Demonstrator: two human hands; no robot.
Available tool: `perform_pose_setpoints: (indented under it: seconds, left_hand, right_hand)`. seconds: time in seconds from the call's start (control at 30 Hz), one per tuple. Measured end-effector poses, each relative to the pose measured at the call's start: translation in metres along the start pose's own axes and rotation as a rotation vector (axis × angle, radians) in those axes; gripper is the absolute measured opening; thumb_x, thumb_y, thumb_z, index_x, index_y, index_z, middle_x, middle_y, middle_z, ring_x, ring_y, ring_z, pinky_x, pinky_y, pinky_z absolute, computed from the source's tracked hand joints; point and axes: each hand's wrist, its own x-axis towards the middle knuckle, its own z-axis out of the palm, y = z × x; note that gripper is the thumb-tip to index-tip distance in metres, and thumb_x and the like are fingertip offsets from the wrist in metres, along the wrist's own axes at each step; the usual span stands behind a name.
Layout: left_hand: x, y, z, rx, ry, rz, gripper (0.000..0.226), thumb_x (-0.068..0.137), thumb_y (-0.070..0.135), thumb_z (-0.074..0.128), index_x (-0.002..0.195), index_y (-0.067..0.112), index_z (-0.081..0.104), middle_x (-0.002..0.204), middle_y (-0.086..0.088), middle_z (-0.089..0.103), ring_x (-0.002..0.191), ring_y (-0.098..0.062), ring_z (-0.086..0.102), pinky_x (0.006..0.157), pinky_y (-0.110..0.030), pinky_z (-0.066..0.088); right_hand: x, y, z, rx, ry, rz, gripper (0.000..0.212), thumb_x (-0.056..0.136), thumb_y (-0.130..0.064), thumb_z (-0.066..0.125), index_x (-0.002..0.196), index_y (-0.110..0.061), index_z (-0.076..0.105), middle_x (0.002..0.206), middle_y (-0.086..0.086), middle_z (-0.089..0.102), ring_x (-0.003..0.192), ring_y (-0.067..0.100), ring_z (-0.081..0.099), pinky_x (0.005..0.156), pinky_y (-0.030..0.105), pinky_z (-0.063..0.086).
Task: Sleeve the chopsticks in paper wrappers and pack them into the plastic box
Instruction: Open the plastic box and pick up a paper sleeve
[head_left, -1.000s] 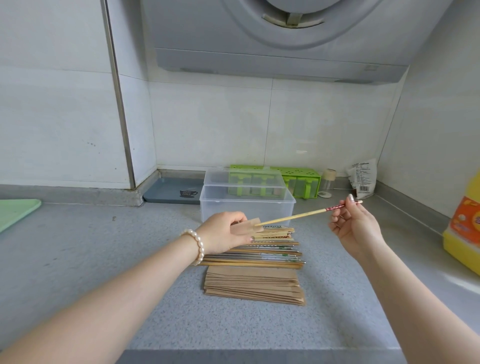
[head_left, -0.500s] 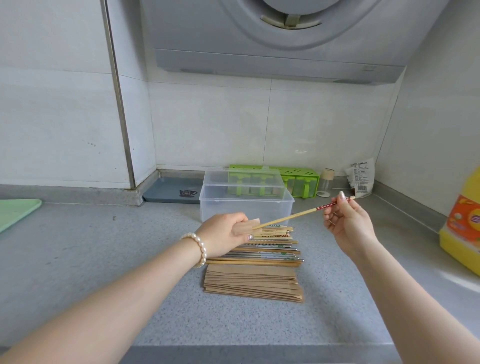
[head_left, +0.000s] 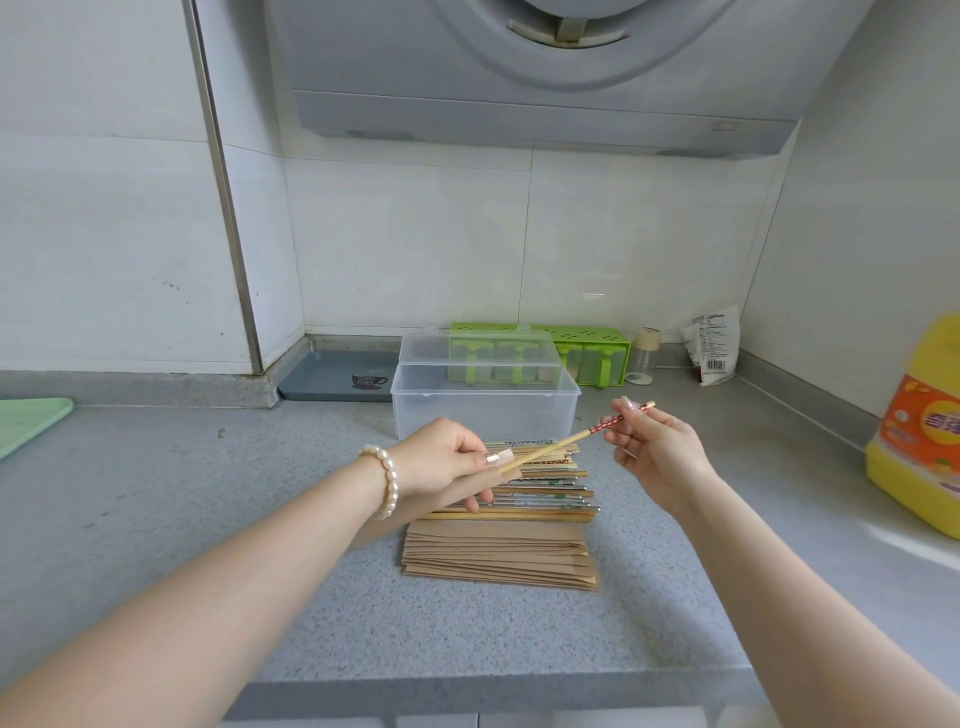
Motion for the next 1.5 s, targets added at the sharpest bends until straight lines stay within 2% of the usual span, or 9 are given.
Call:
perform_pose_setpoints:
  seconds: [0.17,0.43,0.53,0.7,0.8,0.9,1.03,1.2,1.5]
  left_hand:
    - [0.004,0.004,0.005,0.021,0.031,-0.022,0.025,0.098,0.022,0.041,0.083,0.012,0.059,0.085,-0.005,0.073,0.073,-0.021,0.071,0.081,-0.033,0.052]
    - [0.009,0.01,0.008,0.035,0.065,-0.011,0.025,0.099,0.021,0.04,0.091,0.008,0.06,0.086,-0.007,0.073,0.063,-0.017,0.069,0.072,-0.028,0.052]
    - [0.01,0.011,0.007,0.048,0.064,-0.02,0.026,0.099,0.021,0.039,0.093,0.007,0.059,0.085,-0.006,0.073,0.056,-0.012,0.067,0.066,-0.023,0.051]
    - [0.008,0.005,0.001,0.107,0.07,-0.032,0.026,0.099,0.023,0.038,0.093,0.008,0.059,0.077,0.001,0.072,0.048,-0.009,0.063,0.057,-0.015,0.047]
    - [0.008,-0.005,-0.004,0.166,0.084,-0.075,0.026,0.099,0.026,0.039,0.092,0.013,0.059,0.072,0.002,0.07,0.046,-0.009,0.062,0.057,-0.018,0.048]
    - [0.008,-0.015,-0.011,0.162,0.082,-0.141,0.026,0.099,0.027,0.038,0.089,0.013,0.057,0.075,0.001,0.068,0.05,-0.011,0.062,0.052,-0.017,0.046]
    - [0.007,-0.024,-0.017,0.13,0.074,-0.183,0.023,0.096,0.03,0.046,0.096,0.011,0.058,0.08,0.001,0.067,0.05,-0.006,0.062,0.051,-0.014,0.047]
    - [0.013,-0.033,-0.019,0.115,0.049,-0.19,0.008,0.092,0.025,0.054,0.091,0.017,0.057,0.081,0.002,0.067,0.058,-0.011,0.065,0.059,-0.019,0.051]
    - [0.018,-0.04,-0.019,0.102,0.063,-0.167,0.009,0.093,0.025,0.054,0.094,0.017,0.058,0.082,0.002,0.067,0.057,-0.01,0.065,0.059,-0.018,0.051]
  right_hand:
    - [-0.006,0.007,0.012,-0.088,0.01,-0.009,0.024,0.087,-0.003,0.06,0.105,-0.017,0.052,0.079,0.013,0.069,0.054,0.015,0.064,0.061,0.026,0.045]
    - [-0.022,0.026,0.046,-0.366,-0.139,-0.094,0.011,0.084,-0.006,0.066,0.077,-0.009,0.058,0.068,0.007,0.07,0.054,0.014,0.067,0.051,0.019,0.043]
    - [-0.026,0.033,0.055,-0.419,-0.162,-0.124,0.008,0.089,-0.016,0.062,0.082,-0.013,0.061,0.076,0.008,0.07,0.06,0.015,0.067,0.054,0.018,0.046]
    - [-0.016,0.025,0.053,-0.424,-0.197,-0.021,0.04,0.097,-0.047,0.036,0.102,-0.018,0.063,0.09,0.009,0.073,0.077,0.022,0.069,0.074,0.033,0.051]
    - [0.004,0.014,0.04,-0.436,-0.025,-0.06,0.028,0.098,-0.034,0.042,0.101,-0.015,0.062,0.087,0.008,0.072,0.071,0.021,0.065,0.068,0.031,0.049]
    - [0.026,0.016,0.021,-0.663,0.073,-0.096,0.009,0.091,-0.013,0.057,0.083,-0.012,0.062,0.075,0.004,0.065,0.066,0.016,0.057,0.058,0.022,0.044]
    - [0.047,0.038,0.015,-1.034,-0.035,-0.089,0.008,0.085,-0.016,0.067,0.088,-0.009,0.07,0.079,0.0,0.065,0.076,0.015,0.057,0.07,0.027,0.043]
    - [0.064,0.055,0.028,-1.348,-0.157,-0.138,0.016,0.089,-0.021,0.061,0.099,-0.012,0.07,0.099,0.004,0.068,0.088,0.019,0.058,0.077,0.027,0.045]
    - [0.083,0.058,0.032,-1.54,-0.257,-0.155,0.02,0.089,-0.019,0.06,0.105,-0.011,0.069,0.109,0.007,0.067,0.102,0.024,0.059,0.088,0.03,0.047]
